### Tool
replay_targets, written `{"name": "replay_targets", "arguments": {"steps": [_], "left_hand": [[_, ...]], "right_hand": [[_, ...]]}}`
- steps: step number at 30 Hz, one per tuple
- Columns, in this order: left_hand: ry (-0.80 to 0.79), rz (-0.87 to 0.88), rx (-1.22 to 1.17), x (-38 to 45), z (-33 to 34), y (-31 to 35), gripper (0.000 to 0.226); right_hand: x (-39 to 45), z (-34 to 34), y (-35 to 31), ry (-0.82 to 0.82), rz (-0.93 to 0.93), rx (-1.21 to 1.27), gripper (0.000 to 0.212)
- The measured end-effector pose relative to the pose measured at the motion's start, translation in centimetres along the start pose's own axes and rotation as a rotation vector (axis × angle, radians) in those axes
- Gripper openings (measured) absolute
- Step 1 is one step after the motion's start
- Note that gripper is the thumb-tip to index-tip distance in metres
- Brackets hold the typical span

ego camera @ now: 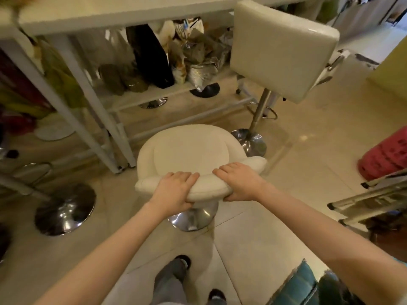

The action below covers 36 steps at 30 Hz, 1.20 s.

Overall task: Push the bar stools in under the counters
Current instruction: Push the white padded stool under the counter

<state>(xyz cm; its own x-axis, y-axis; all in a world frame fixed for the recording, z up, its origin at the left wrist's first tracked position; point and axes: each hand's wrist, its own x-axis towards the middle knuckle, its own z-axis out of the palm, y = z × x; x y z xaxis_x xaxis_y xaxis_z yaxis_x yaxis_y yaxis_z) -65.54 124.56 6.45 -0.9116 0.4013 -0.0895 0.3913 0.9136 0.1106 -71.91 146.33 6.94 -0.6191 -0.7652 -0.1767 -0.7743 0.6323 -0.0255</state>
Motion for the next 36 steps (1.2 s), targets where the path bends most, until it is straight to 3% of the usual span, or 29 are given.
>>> {"name": "replay_targets", "arguments": {"steps": [8,18,36], "left_hand": [[0.010,-0.046,0.031,-0.3,-0.6,-0.3,0.068],[-0.037,-0.034,0.032,0.4,-1.7,-3.0,0.062],[0.028,-0.074,0.033,8.8,-3.1,-13.2,0.061]], "right_hand": [[0.7,0.6,0.0,0.062,-0.091,-0.061,0.065],[2.8,0.3,-1.1,0.185,-0.062,-0.096,0.056],[15.2,-1.8,4.4,0.181,-0.067,-0.125,0.056]]}}
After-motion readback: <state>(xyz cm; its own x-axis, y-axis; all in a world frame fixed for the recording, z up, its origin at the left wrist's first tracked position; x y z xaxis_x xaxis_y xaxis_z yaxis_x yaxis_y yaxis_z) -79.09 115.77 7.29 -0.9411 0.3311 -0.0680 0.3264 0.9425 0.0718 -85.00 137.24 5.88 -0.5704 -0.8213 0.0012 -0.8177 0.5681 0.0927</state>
